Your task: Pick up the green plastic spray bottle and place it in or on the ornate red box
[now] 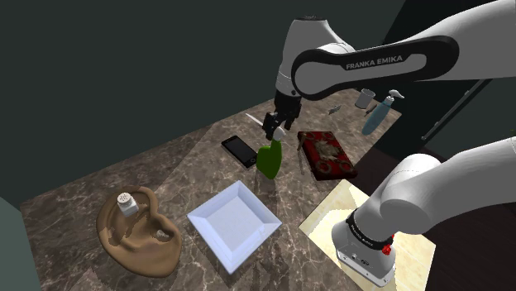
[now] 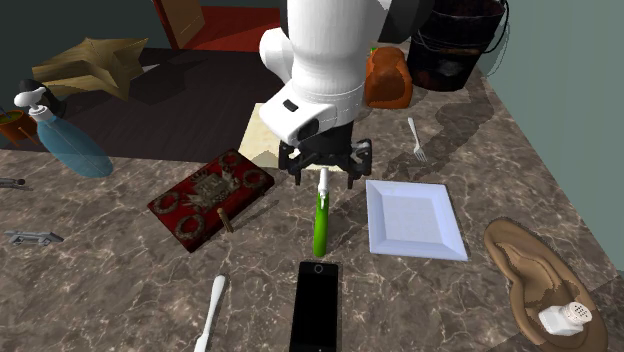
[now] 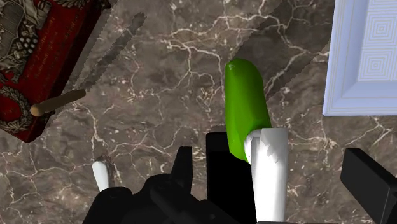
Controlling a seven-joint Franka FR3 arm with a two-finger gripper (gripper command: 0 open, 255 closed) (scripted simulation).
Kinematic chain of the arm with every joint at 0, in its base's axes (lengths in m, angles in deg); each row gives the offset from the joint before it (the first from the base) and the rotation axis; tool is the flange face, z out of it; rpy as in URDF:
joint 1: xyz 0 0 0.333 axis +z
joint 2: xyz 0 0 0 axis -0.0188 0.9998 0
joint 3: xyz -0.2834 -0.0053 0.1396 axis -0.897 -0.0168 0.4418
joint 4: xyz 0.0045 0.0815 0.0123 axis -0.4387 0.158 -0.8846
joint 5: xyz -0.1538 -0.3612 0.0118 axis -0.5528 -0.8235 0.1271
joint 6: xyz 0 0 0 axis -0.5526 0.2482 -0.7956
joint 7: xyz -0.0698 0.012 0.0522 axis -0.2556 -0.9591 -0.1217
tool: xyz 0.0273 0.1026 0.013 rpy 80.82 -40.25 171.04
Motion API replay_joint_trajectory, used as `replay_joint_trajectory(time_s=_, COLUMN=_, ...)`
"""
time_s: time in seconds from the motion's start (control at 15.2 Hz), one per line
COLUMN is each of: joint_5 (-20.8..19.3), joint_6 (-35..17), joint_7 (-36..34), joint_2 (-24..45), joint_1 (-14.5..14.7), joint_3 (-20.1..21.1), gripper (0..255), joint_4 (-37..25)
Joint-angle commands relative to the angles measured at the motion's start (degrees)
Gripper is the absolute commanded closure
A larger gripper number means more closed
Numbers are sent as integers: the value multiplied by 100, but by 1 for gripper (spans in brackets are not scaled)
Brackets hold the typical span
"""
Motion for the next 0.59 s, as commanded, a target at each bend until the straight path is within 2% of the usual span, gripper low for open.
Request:
replay_joint_trajectory(time_s=0.0, joint_5=0, joint_6=-9, joint_7=0, joint_2=3, joint_1=0, joint_3=0, gripper=0, joint_4=5)
replay_joint_trajectory(time_s=0.26, joint_5=0, joint_6=-8, joint_7=0, joint_2=3, joint_1=0, joint_3=0, gripper=0, joint_4=4)
replay_joint_trajectory(time_s=0.33, joint_5=0, joint_6=-8, joint_7=0, joint_2=3, joint_1=0, joint_3=0, gripper=255, joint_4=4)
replay_joint_trajectory(time_s=0.53, joint_5=0, joint_6=-8, joint_7=0, joint_2=3, joint_1=0, joint_3=0, gripper=255, joint_4=4)
